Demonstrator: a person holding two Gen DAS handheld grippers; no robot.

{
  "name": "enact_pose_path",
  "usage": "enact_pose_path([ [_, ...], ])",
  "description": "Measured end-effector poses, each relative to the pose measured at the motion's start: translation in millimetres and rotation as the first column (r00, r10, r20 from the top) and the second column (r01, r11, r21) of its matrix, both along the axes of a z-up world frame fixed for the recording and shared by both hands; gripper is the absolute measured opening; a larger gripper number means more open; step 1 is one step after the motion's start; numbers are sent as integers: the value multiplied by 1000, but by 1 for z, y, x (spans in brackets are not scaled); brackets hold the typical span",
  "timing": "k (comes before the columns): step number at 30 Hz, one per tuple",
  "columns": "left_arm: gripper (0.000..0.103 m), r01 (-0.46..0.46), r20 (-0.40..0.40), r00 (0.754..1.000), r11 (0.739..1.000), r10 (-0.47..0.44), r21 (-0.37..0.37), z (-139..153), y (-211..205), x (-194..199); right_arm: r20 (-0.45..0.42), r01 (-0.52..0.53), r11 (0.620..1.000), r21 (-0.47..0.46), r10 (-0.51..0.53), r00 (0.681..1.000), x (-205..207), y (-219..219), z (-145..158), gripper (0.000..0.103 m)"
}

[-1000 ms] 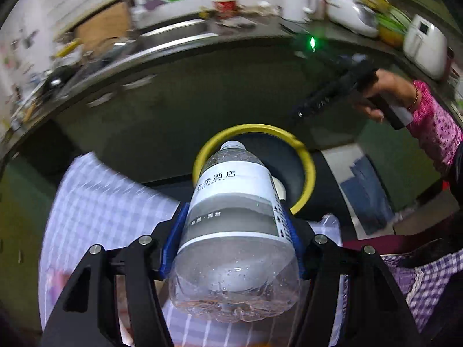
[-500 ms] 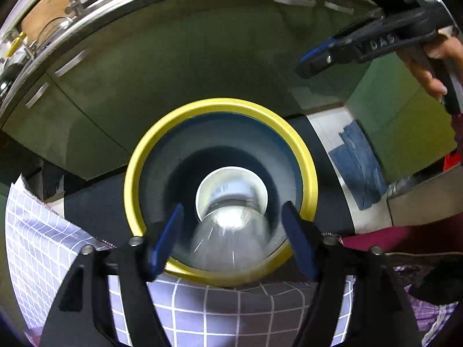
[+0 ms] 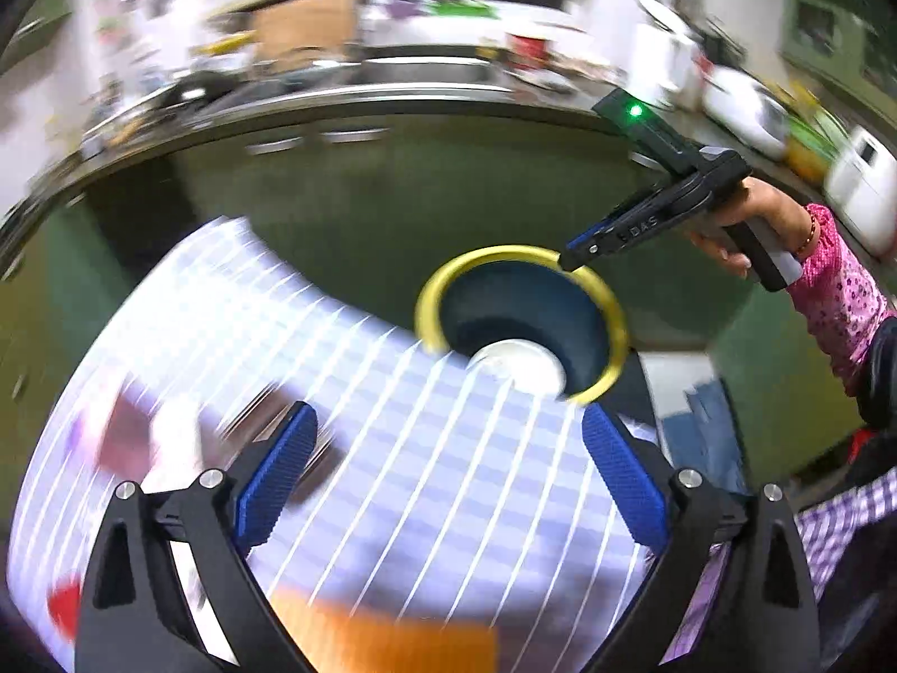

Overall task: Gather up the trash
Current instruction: 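Carry the clear bottle over the bin and open the left gripper to drop it, then grasp the brown plastic tray with the right gripper, then carry the brown tray over the bin and release it with the right gripper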

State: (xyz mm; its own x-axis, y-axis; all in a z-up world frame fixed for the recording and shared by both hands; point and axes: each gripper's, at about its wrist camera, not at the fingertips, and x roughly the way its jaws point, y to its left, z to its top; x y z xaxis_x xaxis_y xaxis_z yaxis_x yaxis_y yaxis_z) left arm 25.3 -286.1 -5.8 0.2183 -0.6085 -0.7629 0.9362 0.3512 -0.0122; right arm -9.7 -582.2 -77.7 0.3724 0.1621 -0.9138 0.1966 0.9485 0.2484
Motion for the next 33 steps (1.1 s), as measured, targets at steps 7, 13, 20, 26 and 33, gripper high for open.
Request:
enact_pose_path([
  [7,96,-252,0,968,967,253,-35,-16,118,0,18,-216,973,79,216,976,90,103,14,32],
  [13,97,-341,72,936,939,344,-51,-27,168,-3,-66,-193,976,101,200,978,146,165,-7,32],
  [20,98,-360,124,922,930,367,-79,-32,194,-12,-152,-126,991,34,130,980,169,180,-32,16],
  [26,98,-367,126,917,924,378,-105,-30,199,-17,-180,-106,994,6,105,978,179,179,-44,5],
  [33,98,-370,135,915,924,380,-95,-28,195,-20,-125,-100,995,28,103,987,159,163,-24,4],
])
